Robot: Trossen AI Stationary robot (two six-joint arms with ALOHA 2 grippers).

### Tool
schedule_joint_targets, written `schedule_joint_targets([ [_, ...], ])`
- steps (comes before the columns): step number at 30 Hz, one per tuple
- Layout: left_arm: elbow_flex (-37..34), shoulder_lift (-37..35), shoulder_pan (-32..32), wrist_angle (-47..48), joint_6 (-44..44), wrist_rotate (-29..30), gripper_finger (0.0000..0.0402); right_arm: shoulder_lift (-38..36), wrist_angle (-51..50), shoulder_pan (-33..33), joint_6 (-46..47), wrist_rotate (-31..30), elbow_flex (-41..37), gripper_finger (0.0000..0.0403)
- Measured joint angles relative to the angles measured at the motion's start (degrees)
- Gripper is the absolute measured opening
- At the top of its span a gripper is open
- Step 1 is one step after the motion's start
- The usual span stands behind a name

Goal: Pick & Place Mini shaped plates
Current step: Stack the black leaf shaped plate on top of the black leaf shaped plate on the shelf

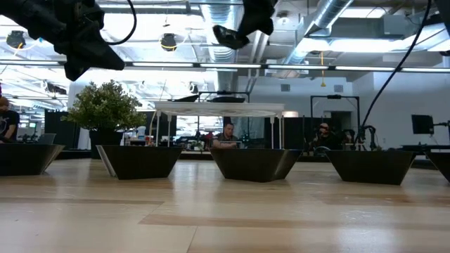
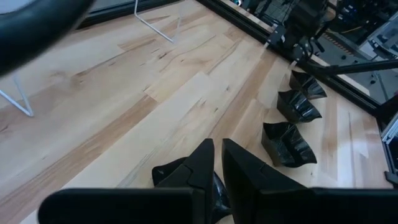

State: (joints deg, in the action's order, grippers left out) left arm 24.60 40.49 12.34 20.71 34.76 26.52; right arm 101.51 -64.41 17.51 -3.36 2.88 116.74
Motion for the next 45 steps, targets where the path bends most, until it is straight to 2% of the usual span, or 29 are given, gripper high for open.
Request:
schedule_joint_targets([
  [5,0.0,0.0,0.0,-0.4,0.1,0.0,0.0033,0.1,-0.7,6.7,-14.2,0.5,2.2,0.0000],
  [10,0.0,0.0,0.0,-1.4,0.1,0.0,0.0033,0.1,0.0,12.0,-27.5,3.5,2.3,0.0000],
  [14,0.0,0.0,0.0,-1.9,0.1,0.0,0.0033,0.1,0.8,14.6,-37.7,7.6,2.3,0.0000],
  [19,0.0,0.0,0.0,-2.3,0.2,0.0,0.0033,0.1,3.1,16.1,-45.5,11.1,2.3,0.0000],
  [25,0.0,0.0,0.0,-3.8,0.2,0.0,0.0033,0.1,6.0,16.3,-50.4,12.2,2.3,0.0000],
  [37,0.0,0.0,0.0,-7.5,0.2,0.0,0.0033,4.0,9.9,20.4,-52.8,23.0,2.4,0.0000],
  [45,0.0,0.0,0.0,-8.3,0.0,0.0,0.0033,12.4,9.3,21.4,-53.3,25.8,10.5,0.0000],
])
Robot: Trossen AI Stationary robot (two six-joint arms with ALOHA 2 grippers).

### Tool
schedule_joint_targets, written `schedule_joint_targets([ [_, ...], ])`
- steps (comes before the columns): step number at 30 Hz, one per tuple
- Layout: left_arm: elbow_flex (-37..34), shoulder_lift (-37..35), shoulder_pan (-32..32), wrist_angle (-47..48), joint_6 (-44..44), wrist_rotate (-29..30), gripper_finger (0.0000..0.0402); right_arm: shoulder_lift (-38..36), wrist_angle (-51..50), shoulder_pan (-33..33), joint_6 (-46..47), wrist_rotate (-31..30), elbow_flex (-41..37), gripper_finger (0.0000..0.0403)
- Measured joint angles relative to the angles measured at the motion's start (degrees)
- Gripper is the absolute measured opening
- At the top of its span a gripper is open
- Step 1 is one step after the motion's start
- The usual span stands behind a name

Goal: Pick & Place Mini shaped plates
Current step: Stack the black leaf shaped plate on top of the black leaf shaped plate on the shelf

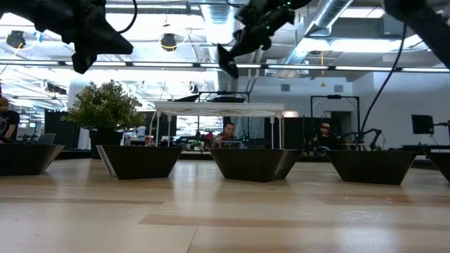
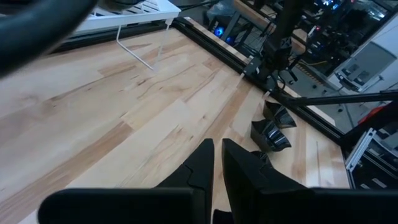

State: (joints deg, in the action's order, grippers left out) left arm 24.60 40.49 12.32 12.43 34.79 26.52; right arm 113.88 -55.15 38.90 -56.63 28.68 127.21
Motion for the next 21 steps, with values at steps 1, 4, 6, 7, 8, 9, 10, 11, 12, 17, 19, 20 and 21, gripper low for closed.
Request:
schedule_joint_targets([
  [1,0.0,0.0,0.0,0.0,0.0,0.0,0.0033,1.3,-0.3,0.0,-0.3,0.1,1.7,0.0000],
  [4,0.0,0.0,0.0,-0.1,0.0,0.0,0.0033,5.0,-3.6,-0.3,-0.6,0.3,6.5,0.0000],
  [6,0.0,0.0,0.0,-0.1,0.0,0.0,0.0033,6.5,-6.4,-0.3,-1.0,0.1,7.8,0.0000],
  [7,0.0,0.0,0.0,-0.3,0.0,0.0,0.0033,6.6,-6.3,-0.3,-1.0,-0.4,7.0,0.0000],
  [8,0.0,0.0,0.0,-0.4,0.0,0.0,0.0033,6.8,-6.4,-0.2,-1.2,-0.4,6.6,0.0000],
  [9,0.0,0.0,0.0,-0.5,0.0,0.0,0.0033,6.8,-6.8,-0.1,-1.6,-0.4,6.5,0.0000],
  [10,0.0,0.0,0.0,-0.5,0.0,0.0,0.0033,6.8,-7.0,0.0,-1.8,-0.5,6.5,0.0000],
  [11,0.0,0.0,0.0,-0.5,0.0,0.0,0.0033,6.7,-6.9,0.0,-1.9,-0.5,6.5,0.0000],
  [12,0.0,0.0,0.0,-0.5,0.0,0.0,0.0033,6.6,-6.9,0.0,-1.9,-0.5,6.5,0.0000],
  [17,0.0,0.0,0.0,-0.5,0.0,0.0,0.0033,6.6,-6.9,0.1,-1.9,-0.1,6.5,0.0000],
  [19,0.0,0.0,0.0,-0.5,0.0,0.0,0.0033,7.2,-7.0,-0.2,-1.9,0.0,6.6,0.0000],
  [20,0.0,0.0,0.0,-0.6,0.0,0.0,0.0033,7.5,-7.5,-0.1,-1.9,-0.2,6.5,0.0000],
  [21,0.0,0.0,0.0,-0.6,0.0,0.0,0.0033,7.7,-7.9,-0.1,-1.9,-0.8,6.4,0.0000],
])
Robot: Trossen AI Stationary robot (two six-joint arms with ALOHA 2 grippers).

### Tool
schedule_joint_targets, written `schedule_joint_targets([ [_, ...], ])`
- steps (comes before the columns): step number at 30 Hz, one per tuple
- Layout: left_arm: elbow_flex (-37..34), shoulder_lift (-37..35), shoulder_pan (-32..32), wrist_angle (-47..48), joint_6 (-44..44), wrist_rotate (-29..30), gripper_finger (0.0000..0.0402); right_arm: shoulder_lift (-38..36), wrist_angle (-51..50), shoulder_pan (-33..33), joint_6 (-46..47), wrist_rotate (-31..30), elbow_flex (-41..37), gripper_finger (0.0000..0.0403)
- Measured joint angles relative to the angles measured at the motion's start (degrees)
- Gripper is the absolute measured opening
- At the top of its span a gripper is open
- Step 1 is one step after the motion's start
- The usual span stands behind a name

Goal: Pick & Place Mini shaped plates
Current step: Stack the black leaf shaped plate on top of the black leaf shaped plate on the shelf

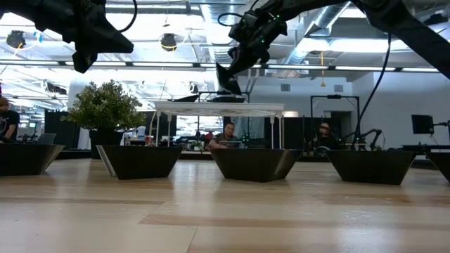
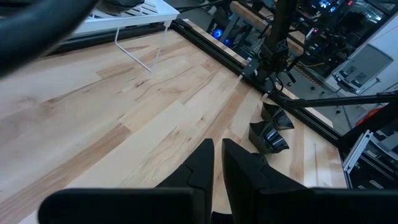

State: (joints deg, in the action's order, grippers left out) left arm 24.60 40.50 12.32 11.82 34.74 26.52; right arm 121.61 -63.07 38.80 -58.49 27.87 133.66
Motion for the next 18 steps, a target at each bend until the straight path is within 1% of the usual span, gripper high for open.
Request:
schedule_joint_targets([
  [3,0.0,0.0,0.0,-0.2,0.0,0.0,0.0033,0.5,0.7,-0.5,0.0,-1.8,0.1,0.0000],
  [18,0.0,0.0,0.0,-0.3,-0.4,0.0,0.0033,0.6,-1.0,-0.4,0.0,-2.3,0.1,0.0000],
])
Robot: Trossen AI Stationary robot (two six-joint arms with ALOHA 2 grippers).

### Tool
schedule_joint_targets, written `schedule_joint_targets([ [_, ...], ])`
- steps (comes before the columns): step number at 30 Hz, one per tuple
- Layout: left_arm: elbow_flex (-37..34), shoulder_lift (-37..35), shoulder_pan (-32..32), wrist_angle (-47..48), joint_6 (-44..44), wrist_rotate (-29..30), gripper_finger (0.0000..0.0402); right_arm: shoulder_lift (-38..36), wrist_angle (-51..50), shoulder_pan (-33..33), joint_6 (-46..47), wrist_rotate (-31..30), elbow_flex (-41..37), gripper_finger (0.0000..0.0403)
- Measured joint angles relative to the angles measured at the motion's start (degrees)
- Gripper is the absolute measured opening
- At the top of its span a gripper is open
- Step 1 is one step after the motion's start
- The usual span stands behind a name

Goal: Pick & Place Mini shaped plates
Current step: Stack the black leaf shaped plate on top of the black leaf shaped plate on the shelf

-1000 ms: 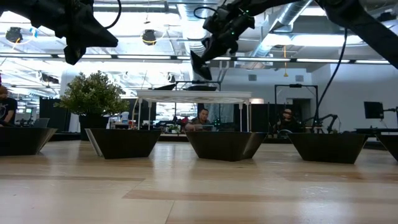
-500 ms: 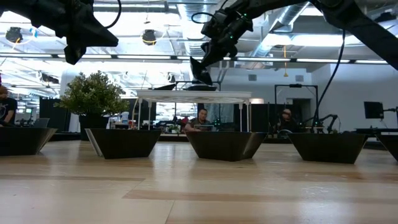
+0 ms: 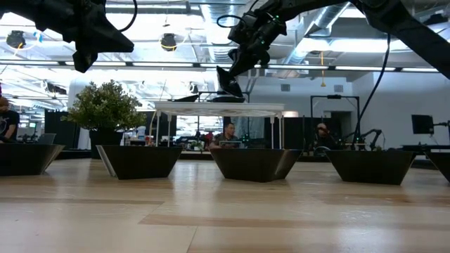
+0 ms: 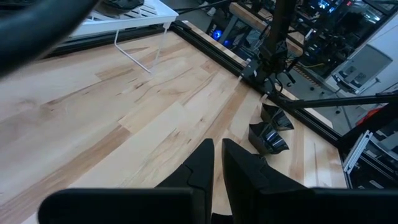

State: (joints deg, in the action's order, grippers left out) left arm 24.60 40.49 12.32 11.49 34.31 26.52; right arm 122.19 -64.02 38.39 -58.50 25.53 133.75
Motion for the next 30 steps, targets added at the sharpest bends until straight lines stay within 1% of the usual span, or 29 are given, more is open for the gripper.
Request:
schedule_joint_targets([
  [9,0.0,0.0,0.0,0.0,0.0,0.0,0.0033,0.0,0.1,0.0,0.0,-0.4,0.0,0.0000],
  [14,0.0,0.0,0.0,0.0,0.0,0.0,0.0033,0.0,0.2,0.0,0.0,-3.0,0.0,0.0013],
  [22,0.0,0.0,0.0,0.0,0.0,0.0,0.0033,0.0,0.2,0.0,0.0,-3.1,0.0,0.0031],
  [28,0.0,0.0,0.0,0.0,0.0,0.0,0.0033,0.0,1.2,0.0,0.2,-3.1,0.0,0.0034],
  [30,0.0,0.0,0.0,0.0,0.0,0.0,0.0033,-0.3,2.2,0.0,1.7,-3.2,0.0,0.0032],
])
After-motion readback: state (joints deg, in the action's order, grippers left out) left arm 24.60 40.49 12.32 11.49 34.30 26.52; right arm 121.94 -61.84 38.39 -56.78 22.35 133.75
